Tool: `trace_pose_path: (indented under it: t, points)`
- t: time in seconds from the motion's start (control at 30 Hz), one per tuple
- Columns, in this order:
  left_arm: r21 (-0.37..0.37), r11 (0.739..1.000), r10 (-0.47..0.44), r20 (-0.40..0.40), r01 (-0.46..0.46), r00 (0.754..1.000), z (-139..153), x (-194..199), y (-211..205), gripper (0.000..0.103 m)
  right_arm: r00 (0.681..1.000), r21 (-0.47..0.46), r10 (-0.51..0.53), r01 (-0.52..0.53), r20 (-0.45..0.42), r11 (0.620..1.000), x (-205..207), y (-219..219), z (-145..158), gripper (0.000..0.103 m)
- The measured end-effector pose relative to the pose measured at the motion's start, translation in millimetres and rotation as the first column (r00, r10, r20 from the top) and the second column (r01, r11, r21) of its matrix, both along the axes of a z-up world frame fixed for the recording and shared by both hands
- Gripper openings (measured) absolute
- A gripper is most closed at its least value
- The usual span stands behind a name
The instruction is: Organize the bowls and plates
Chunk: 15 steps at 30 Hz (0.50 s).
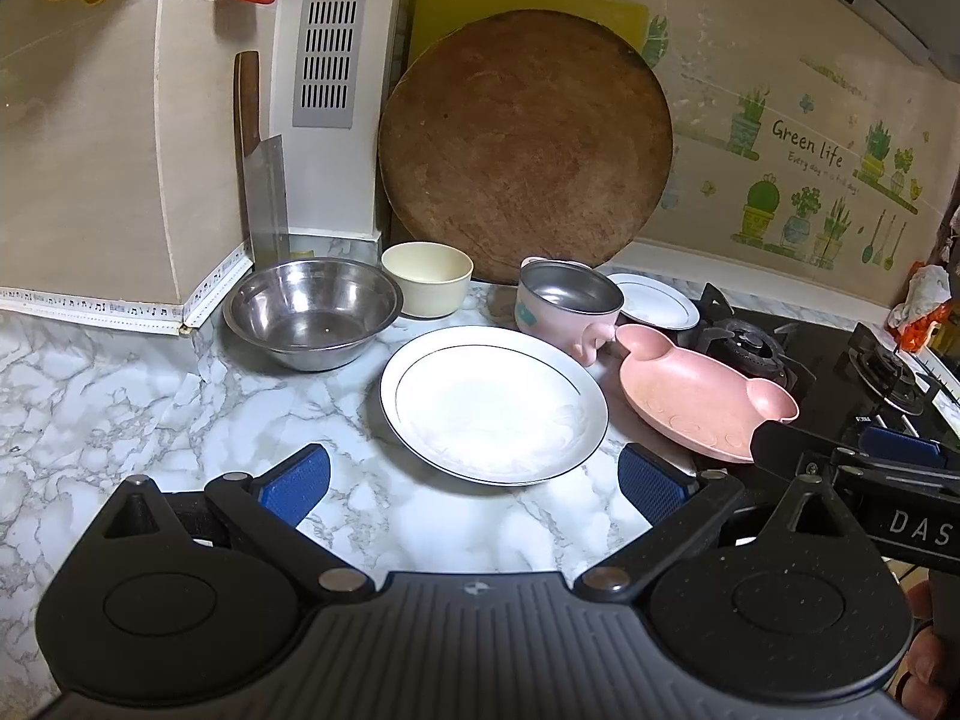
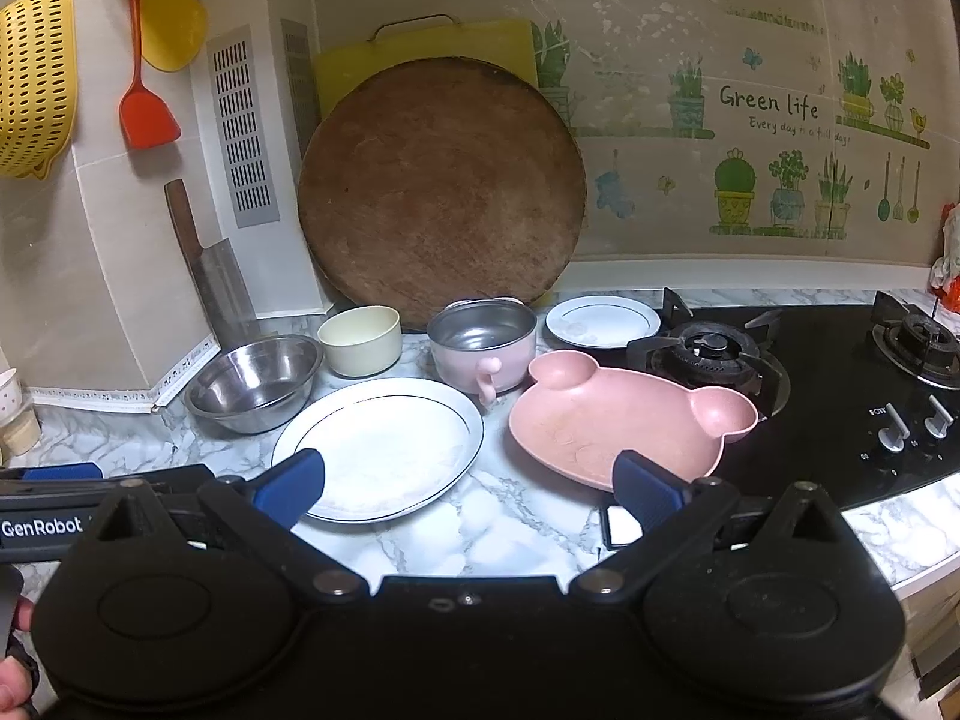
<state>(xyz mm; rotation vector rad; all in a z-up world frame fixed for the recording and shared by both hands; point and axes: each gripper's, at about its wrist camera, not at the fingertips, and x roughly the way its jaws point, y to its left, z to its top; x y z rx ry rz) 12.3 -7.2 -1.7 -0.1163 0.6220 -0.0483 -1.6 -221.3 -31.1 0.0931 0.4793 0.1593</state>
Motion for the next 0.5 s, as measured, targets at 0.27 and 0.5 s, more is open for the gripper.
trace_pose_path:
  t: [0.27, 0.5]
  points:
    - [-0.011, 1.0, -0.005, 0.004, 0.005, 1.0, 1, -3, 9, 0.103, 1.0, -0.008, -0.006, 0.006, 0.005, 1.0, -2, 8, 1, 0.103]
    - [-0.012, 1.0, -0.007, 0.005, 0.007, 1.0, 4, -4, 13, 0.103, 1.0, -0.011, -0.013, 0.014, 0.012, 1.0, -6, 15, 4, 0.103]
